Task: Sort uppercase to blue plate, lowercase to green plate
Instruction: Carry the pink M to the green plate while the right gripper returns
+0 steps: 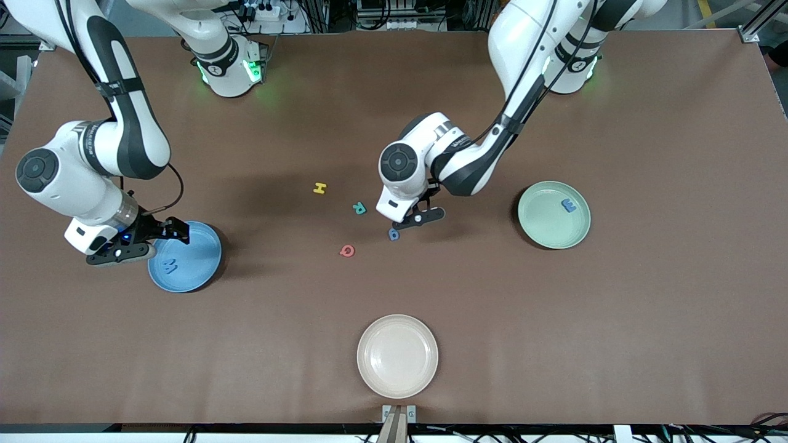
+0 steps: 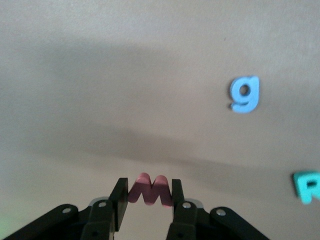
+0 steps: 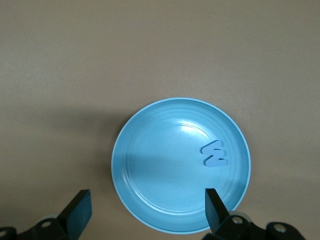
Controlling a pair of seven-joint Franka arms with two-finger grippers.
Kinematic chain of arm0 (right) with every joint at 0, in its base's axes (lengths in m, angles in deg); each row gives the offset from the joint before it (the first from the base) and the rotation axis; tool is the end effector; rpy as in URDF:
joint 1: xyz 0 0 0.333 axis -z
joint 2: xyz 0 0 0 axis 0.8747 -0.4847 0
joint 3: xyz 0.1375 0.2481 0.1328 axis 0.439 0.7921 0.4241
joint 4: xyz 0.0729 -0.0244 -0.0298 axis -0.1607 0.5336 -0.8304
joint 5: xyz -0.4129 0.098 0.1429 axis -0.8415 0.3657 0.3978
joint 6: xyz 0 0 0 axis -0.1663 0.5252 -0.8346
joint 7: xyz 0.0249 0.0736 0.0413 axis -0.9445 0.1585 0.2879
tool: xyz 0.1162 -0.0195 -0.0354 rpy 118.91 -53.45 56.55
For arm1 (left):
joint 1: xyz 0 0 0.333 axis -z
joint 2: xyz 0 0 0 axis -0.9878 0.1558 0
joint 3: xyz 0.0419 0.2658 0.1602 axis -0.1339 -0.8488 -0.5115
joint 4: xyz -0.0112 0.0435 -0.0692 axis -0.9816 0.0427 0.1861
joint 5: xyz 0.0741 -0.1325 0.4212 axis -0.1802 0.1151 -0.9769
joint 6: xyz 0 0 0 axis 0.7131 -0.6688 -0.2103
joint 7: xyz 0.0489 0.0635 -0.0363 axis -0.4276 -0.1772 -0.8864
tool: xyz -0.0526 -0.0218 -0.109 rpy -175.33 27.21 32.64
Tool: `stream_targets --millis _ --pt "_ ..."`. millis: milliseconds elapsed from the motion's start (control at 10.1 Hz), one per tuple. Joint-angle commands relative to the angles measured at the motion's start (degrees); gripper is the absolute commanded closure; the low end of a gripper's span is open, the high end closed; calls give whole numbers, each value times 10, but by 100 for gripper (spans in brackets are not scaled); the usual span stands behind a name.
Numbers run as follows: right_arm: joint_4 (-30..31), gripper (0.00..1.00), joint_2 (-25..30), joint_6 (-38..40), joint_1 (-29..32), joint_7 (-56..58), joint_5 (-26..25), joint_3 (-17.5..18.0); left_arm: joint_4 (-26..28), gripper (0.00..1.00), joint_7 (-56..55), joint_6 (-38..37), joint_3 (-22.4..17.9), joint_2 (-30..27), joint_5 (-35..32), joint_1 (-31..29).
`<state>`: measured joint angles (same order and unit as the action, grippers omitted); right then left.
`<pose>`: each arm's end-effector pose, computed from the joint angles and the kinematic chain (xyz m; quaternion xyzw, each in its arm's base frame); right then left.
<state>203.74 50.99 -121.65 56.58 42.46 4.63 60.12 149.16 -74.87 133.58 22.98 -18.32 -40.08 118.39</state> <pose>0.6300 -0.0191 0.2627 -0.9959 -0.0822 -0.0350 0.0145 0.5019 -0.5304 0.1947 -0.9867 -0.0916 0.1208 0.0581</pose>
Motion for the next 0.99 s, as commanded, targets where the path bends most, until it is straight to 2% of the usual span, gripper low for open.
stream_targets --millis 0,197,592,691,888 --pt "2 0 11 8 -21 -51 3 2 9 91 62 -48 -5 -30 36 -17" --pt "3 0 9 8 -49 -104 2 3 9 94 117 -112 -6 -60 36 -50" --pt "4 0 -2 -3 -121 -219 2 4 18 94 234 -224 -5 -130 32 -139" --pt "8 0 -4 -9 -144 -229 2 4 32 93 264 -235 -3 -142 31 -167" --pt "32 0 -9 -61 -205 -251 2 6 96 94 327 -225 -2 -171 14 -215"
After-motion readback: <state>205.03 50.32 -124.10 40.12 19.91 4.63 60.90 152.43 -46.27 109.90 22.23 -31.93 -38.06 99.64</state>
